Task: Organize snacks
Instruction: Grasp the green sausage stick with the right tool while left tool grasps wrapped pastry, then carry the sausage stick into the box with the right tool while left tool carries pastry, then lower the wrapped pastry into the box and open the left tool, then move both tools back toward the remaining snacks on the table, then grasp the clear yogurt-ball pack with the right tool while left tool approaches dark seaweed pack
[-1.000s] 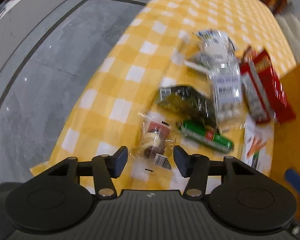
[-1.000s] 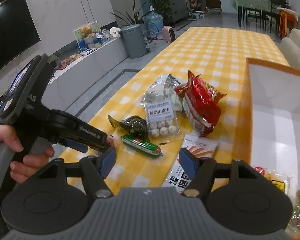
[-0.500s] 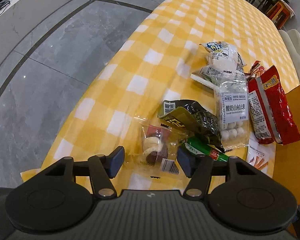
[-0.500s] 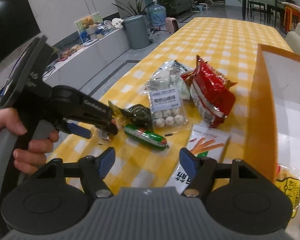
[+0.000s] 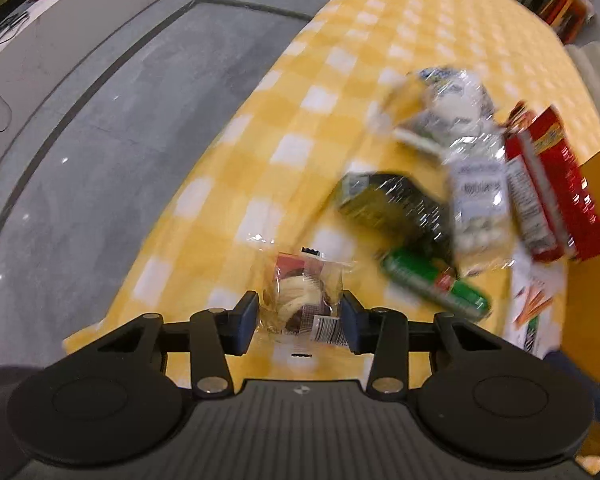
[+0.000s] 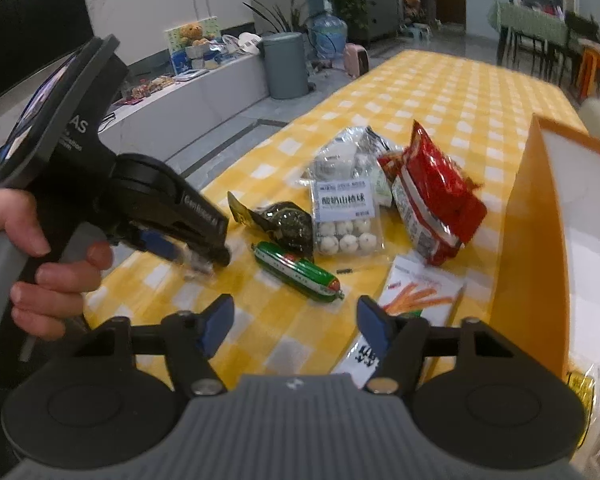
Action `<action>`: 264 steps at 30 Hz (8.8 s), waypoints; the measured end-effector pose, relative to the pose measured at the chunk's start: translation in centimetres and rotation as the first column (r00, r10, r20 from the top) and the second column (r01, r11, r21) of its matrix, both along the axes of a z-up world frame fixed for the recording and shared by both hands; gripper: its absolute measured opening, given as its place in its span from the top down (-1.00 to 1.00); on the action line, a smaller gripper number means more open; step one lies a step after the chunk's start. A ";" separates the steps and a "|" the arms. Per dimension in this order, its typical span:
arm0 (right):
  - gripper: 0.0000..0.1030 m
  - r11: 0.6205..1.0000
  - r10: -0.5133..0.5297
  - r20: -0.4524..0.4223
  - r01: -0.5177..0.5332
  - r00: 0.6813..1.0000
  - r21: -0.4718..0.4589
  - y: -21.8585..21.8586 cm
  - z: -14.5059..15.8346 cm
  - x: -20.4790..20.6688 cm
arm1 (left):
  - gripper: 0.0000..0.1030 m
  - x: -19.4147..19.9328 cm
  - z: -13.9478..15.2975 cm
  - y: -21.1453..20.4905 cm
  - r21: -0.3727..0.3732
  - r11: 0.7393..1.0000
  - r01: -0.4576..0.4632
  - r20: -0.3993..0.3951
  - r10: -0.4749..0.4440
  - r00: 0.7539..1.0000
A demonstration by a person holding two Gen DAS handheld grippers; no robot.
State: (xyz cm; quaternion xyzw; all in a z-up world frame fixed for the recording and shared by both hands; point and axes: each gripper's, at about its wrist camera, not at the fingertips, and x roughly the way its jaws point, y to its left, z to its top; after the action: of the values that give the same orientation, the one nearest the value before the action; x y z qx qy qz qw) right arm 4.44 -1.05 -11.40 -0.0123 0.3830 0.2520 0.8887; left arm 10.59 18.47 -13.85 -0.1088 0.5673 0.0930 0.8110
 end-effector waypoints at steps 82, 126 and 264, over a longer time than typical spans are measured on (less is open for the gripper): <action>0.61 0.938 -0.263 0.141 0.219 0.954 0.270 -14.0 11.8 -1.9 | 0.05 -2.4 11.5 -8.9 -0.295 0.923 0.245 0.277 -0.163 0.947; -0.07 0.744 -0.656 -0.083 0.661 0.750 0.094 -24.9 7.3 -0.1 | 0.05 -2.7 10.9 -20.7 -0.230 0.841 0.490 0.296 -0.419 0.858; -0.38 0.974 -0.213 0.023 0.214 0.977 -0.080 2.2 0.5 7.0 | -0.59 1.7 4.4 -0.3 -0.089 0.995 -0.038 0.110 0.048 0.993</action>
State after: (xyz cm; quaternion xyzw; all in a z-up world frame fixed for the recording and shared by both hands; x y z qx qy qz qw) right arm 11.47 1.10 -10.93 -0.0092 0.3858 0.1392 0.9120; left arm 12.31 18.19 -9.44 -0.1612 0.5219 0.0795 0.8339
